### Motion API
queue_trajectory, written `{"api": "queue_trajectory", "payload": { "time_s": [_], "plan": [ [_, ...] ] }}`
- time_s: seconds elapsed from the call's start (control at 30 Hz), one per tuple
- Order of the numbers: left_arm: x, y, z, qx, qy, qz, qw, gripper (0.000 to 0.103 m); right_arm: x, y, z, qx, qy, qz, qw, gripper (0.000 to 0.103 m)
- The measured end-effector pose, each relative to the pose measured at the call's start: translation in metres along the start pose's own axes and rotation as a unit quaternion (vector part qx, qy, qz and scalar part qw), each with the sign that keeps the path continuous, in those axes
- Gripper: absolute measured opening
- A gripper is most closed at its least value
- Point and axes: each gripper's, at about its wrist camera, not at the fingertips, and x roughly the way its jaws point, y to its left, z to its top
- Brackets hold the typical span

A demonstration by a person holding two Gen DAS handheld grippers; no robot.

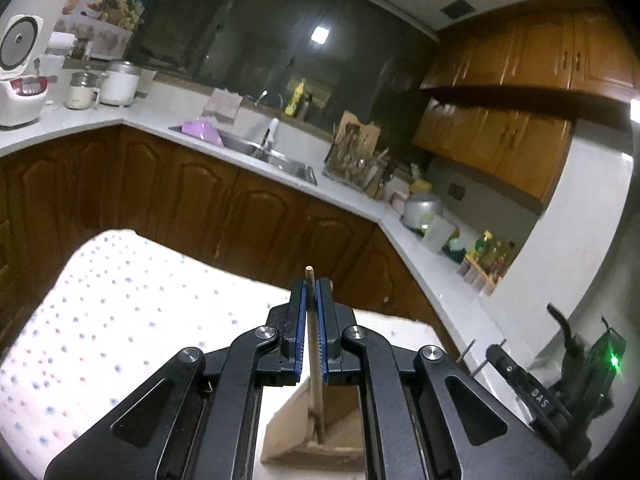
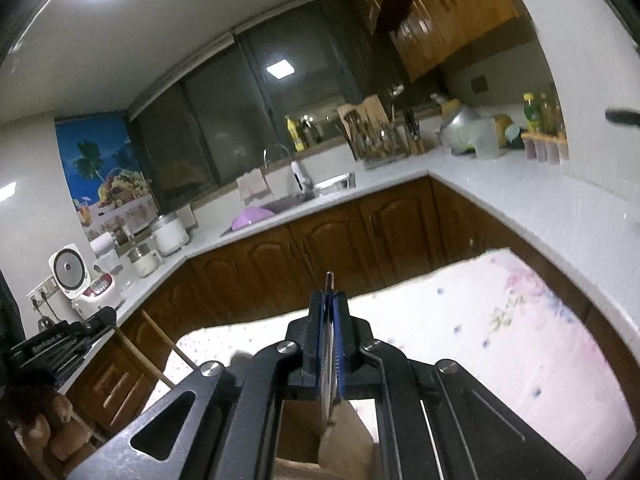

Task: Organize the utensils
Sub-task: 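Carry both chopsticks over the wooden holder and lower them in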

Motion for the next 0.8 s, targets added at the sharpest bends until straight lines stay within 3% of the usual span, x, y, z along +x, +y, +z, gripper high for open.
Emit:
{"api": "queue_trajectory", "payload": {
  "time_s": [0.23, 0.8],
  "plan": [
    [0.018, -0.011, -0.021, 0.036, 0.035, -0.001, 0.9987, 0.005, 0.006, 0.001, -0.011, -0.014, 0.019, -0.002, 1.000, 0.005],
    [0.019, -0.016, -0.021, 0.062, 0.038, 0.005, 0.9973, 0.006, 0.011, -0.005, -0.011, -0.008, 0.045, 0.001, 0.999, 0.007]
  ]
}}
